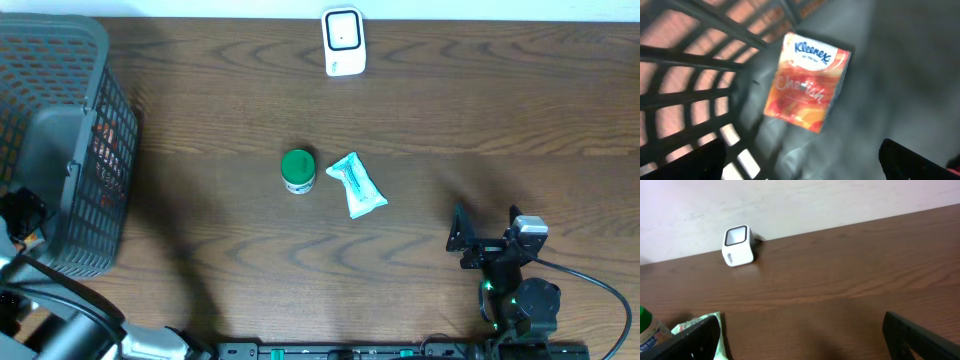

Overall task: Scan the item barcode
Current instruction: 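Return the left gripper into the basket toward the Kleenex tissue pack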

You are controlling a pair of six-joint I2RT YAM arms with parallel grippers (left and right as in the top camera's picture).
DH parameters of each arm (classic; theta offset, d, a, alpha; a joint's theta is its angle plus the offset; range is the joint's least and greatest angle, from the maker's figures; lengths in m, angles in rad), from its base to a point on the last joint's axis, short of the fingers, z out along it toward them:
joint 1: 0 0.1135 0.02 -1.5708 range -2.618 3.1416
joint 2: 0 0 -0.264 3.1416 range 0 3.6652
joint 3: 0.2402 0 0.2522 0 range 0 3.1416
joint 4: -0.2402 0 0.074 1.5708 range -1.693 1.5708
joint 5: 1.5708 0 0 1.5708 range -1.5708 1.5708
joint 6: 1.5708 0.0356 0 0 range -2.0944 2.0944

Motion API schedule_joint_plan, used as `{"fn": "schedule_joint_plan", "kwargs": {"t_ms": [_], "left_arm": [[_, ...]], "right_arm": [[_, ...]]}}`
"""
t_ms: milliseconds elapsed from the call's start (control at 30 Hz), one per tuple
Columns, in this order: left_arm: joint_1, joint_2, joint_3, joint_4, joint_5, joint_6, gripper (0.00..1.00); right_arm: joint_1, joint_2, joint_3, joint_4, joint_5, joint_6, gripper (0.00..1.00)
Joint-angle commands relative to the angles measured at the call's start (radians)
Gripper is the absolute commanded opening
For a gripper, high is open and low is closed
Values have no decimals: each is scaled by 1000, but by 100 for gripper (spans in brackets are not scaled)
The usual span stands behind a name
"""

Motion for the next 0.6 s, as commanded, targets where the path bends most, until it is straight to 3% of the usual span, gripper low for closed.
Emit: {"fn": "schedule_joint_plan", "kwargs": {"t_ms": [0, 567], "left_arm": [[10, 58, -7, 7, 24, 10, 98], [10, 167, -8, 84, 16, 17, 98]], "right_arm": [[8, -2, -5, 0, -4, 3, 99], [8, -2, -5, 0, -4, 3, 99]]}}
